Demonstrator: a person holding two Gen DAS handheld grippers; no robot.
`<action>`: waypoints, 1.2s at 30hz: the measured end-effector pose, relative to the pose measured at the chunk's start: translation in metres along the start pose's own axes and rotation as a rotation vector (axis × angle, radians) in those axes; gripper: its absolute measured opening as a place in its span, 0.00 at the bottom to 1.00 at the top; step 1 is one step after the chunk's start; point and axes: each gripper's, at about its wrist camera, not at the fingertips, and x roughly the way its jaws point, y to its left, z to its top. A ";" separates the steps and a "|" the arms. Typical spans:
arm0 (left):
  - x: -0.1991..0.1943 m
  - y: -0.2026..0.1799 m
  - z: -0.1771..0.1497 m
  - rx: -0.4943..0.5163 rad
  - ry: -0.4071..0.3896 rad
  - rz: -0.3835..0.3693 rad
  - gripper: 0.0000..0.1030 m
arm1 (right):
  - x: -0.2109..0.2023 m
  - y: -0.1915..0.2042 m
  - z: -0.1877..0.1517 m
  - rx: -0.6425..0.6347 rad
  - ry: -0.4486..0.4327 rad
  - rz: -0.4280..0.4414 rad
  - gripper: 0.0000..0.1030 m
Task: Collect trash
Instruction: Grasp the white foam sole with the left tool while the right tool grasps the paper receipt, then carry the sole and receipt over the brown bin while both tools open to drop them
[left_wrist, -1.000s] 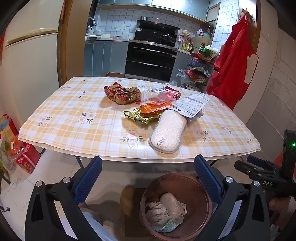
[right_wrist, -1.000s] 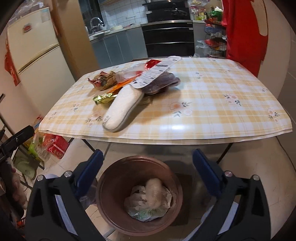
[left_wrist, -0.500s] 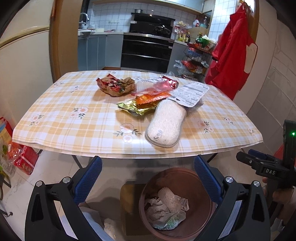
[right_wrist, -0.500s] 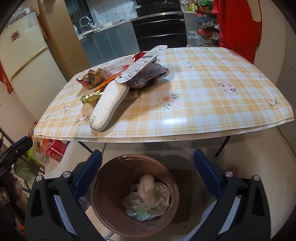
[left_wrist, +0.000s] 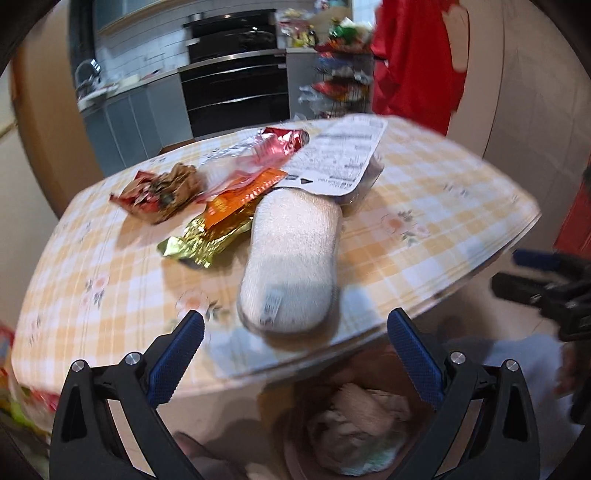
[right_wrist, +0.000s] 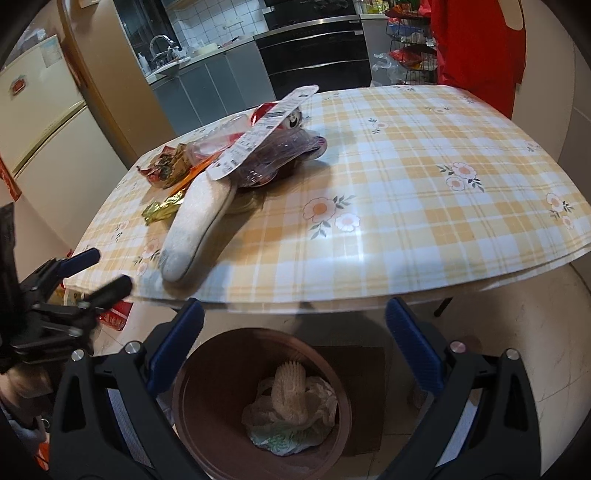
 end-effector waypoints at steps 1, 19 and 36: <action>0.011 -0.003 0.003 0.017 0.011 0.013 0.94 | 0.004 -0.003 0.003 0.008 0.003 0.001 0.94; 0.081 -0.016 0.017 0.127 0.053 0.133 0.56 | 0.037 -0.033 0.060 0.051 -0.028 0.013 0.94; 0.017 0.044 0.013 -0.149 -0.037 0.006 0.18 | 0.082 0.002 0.159 0.022 -0.088 0.136 0.73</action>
